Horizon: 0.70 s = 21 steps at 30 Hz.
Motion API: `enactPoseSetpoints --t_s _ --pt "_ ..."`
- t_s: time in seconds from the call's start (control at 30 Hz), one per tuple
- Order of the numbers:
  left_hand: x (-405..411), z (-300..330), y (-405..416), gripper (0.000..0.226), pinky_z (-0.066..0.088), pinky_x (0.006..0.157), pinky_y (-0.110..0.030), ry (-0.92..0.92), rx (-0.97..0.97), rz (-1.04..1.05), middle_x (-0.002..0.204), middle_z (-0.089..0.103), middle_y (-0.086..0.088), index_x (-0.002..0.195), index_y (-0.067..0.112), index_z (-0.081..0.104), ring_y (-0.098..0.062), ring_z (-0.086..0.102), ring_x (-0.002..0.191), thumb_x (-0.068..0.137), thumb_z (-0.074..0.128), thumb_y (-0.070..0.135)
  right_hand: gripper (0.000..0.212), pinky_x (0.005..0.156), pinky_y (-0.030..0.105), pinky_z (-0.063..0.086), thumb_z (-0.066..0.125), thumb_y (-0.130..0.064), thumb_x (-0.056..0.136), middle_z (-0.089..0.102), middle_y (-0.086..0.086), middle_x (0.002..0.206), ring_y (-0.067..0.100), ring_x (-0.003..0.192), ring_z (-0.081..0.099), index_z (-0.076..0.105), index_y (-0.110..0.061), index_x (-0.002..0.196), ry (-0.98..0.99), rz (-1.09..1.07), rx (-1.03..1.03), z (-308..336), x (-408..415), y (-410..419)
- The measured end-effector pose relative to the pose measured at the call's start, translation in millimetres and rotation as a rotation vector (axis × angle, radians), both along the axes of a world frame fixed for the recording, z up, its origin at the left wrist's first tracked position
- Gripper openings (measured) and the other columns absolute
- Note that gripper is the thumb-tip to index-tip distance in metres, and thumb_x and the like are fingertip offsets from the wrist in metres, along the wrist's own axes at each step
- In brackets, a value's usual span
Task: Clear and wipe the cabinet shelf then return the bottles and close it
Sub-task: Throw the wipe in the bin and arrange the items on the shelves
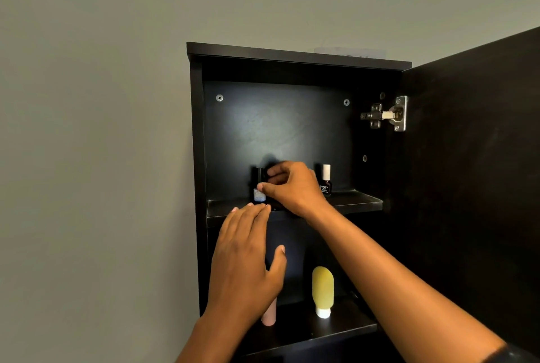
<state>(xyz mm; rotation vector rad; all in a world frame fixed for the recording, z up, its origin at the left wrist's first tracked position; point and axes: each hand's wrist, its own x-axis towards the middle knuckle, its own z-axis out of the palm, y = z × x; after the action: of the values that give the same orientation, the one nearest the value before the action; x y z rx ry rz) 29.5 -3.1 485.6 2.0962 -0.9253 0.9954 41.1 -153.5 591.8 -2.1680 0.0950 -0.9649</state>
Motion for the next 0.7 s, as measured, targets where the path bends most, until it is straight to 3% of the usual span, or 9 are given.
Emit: enactPoseSetpoints --t_s 0.1,0.27,0.5,0.6,0.7 --pt "-12.8 -4.7 -0.3 0.07 0.0 0.129 -0.018 0.034 -0.105 -0.111 0.165 0.037 0.015 0.158 0.026 0.043 0.007 0.006 0.158 0.092 0.051 0.046 0.028 0.087 0.033 0.061 0.082 -0.026 0.086 0.075 -0.004 0.095 0.008 0.086 0.071 0.074 -0.017 0.111 -0.175 -0.059 -0.008 -9.7 -24.5 2.1" --pt "-48.0 -35.7 -0.8 0.06 0.027 0.128 -0.031 0.076 -0.273 -0.283 0.157 0.047 0.021 0.148 0.027 0.056 0.002 0.028 0.155 0.089 0.063 0.034 0.023 0.084 0.038 0.061 0.072 -0.03 0.088 0.074 -0.013 0.099 0.001 0.093 0.071 0.071 -0.026 0.111 -0.377 -0.14 -0.004 -55.6 -90.0 2.2" --pt "-116.9 -116.0 -34.1 0.053 0.049 0.112 -0.03 0.35 -0.397 -0.556 0.141 0.062 0.021 0.135 0.036 0.065 -0.005 0.056 0.138 0.085 0.07 0.019 0.019 0.085 0.035 0.058 0.067 -0.028 0.096 0.07 -0.016 0.107 0.007 0.103 0.069 0.07 -0.024 0.114 -0.275 -0.396 -0.038 -175.6 -193.3 -3.7" --pt "-153.1 -156.7 -57.3 0.053 0.054 0.108 -0.045 0.522 -0.317 -0.629 0.142 0.062 0.018 0.137 0.033 0.065 -0.01 0.06 0.134 0.086 0.067 0.019 0.023 0.086 0.033 0.057 0.064 -0.031 0.098 0.067 -0.018 0.112 0.005 0.107 0.066 0.068 -0.026 0.12 -0.18 -0.488 -0.014 -225.9 -238.2 -5.7" --pt "-193.2 -188.3 -74.7 0.056 0.052 0.11 -0.045 0.669 -0.193 -0.708 0.145 0.059 0.021 0.141 0.036 0.061 -0.007 0.056 0.138 0.091 0.07 0.014 0.028 0.088 0.032 0.057 0.059 -0.033 0.102 0.066 -0.016 0.117 0.006 0.112 0.065 0.065 -0.024 0.128 -0.128 -0.539 0.022 -255.3 -290.2 -8.4"
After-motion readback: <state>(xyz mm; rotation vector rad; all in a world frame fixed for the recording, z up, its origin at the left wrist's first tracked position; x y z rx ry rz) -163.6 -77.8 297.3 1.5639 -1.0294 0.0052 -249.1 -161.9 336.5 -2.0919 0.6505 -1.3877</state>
